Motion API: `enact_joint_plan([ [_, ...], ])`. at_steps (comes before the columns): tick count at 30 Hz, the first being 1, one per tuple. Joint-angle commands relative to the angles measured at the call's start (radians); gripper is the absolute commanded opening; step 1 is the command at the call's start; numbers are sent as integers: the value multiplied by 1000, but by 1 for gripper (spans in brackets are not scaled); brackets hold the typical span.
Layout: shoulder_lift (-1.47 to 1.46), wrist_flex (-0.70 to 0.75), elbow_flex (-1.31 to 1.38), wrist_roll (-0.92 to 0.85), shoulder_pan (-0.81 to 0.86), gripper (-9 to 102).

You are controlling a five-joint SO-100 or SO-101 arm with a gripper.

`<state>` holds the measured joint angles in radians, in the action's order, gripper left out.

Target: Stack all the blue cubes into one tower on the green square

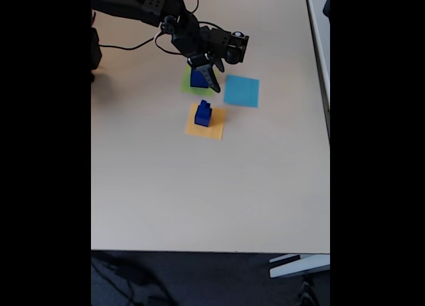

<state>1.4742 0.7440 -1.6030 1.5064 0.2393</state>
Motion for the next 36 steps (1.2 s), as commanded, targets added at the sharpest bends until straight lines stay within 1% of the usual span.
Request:
enact_joint_plan([
  [1,89,31,69,-26,6,30],
  [6,58,137,227,-144,34,30],
  [9,43,204,302,-173,43,31],
  [13,48,216,313,-196,57,30],
  [16,86,207,247,-187,61,29],
  [18,124,176,179,-176,60,29],
  [24,204,-6,-77,-141,55,29],
  [31,195,-115,-147,-156,67,28],
  [36,192,-160,-184,-146,67,28],
])
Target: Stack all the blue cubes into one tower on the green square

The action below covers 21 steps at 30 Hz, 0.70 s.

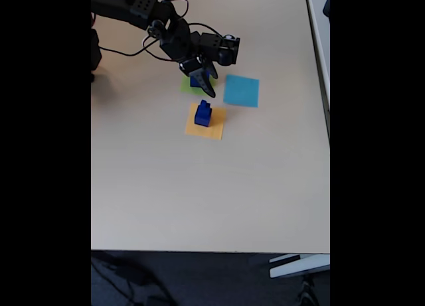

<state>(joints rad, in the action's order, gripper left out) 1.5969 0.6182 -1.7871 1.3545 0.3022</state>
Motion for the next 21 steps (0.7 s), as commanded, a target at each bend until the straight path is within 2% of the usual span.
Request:
enact_joint_plan([
  [1,69,-40,-5,6,5,28],
  [8,75,-80,-58,3,25,28],
  [21,78,-67,-86,-28,69,27],
])
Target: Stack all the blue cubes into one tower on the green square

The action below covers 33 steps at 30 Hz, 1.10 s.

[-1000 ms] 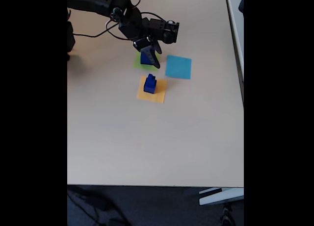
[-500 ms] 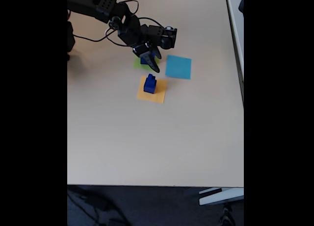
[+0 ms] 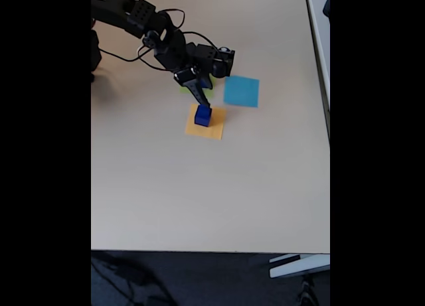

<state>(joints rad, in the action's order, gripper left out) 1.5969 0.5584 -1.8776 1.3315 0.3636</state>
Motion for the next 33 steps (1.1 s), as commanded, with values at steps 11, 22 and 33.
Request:
enact_joint_plan([
  [11,74,-9,-18,-9,23,25],
  [22,71,-9,-18,-12,29,23],
  [33,60,0,-28,-28,38,22],
])
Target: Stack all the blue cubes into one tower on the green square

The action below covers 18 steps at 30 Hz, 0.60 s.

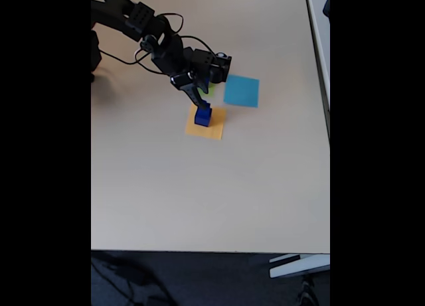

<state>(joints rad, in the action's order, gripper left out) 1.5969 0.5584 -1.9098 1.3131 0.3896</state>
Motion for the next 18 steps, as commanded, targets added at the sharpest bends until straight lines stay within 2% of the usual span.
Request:
enact_joint_plan([
  [1,60,0,3,-9,14,22],
  [18,52,2,-2,0,15,18],
])
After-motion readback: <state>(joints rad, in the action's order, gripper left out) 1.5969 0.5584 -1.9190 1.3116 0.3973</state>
